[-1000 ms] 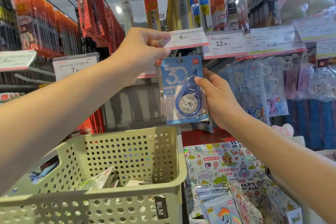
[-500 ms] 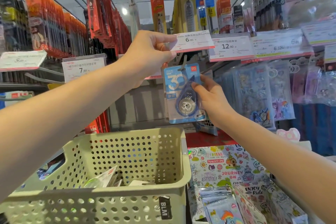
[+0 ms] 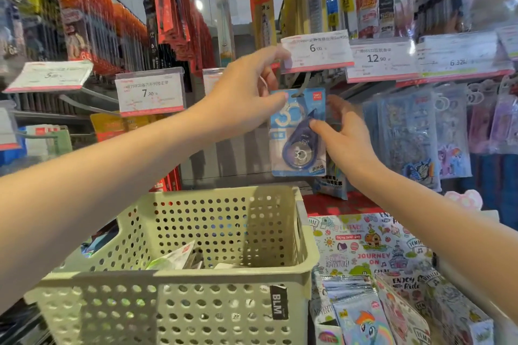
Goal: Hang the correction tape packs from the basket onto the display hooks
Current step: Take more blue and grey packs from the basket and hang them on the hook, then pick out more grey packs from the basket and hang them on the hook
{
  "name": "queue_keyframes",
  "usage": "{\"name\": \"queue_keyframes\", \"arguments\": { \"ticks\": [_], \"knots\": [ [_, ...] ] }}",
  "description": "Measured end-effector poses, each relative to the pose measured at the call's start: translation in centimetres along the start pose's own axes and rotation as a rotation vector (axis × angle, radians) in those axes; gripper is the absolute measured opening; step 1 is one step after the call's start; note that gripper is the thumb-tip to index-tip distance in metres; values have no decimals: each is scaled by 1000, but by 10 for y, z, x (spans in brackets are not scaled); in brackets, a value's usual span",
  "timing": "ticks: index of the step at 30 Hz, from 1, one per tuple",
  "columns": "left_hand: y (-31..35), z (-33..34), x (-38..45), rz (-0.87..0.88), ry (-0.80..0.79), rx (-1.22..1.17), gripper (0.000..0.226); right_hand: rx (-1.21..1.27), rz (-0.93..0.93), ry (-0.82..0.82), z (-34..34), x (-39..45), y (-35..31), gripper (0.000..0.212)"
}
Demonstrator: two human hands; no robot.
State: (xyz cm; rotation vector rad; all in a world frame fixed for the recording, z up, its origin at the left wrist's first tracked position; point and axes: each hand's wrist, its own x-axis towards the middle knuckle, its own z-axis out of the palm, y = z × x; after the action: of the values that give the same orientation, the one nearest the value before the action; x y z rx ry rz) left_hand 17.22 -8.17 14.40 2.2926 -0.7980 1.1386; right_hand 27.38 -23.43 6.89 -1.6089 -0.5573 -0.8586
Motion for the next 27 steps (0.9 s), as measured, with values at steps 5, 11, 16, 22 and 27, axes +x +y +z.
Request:
{"name": "queue_keyframes", "arguments": {
  "ticks": [5, 11, 16, 22, 27],
  "knots": [
    [-16, -6, -29, 62, -40, 35, 44, -28, -215, -74, 4, -21, -21, 34],
    [-46, -14, -54, 37, -152, 120, 33, -175, -349, -499, 22, -42, -46, 20],
    [-70, -15, -71, -131, -436, 281, 28, -412, -287, -837, 42, -47, -55, 17],
    [-94, -7, -81, -342, -760, 297, 23, -641, -90, -1113, 65, -45, -50, 19],
    [-111, 5, -87, -536, -924, 179, 22, -736, 88, -1325, 91, -42, -35, 18]
  ]
}}
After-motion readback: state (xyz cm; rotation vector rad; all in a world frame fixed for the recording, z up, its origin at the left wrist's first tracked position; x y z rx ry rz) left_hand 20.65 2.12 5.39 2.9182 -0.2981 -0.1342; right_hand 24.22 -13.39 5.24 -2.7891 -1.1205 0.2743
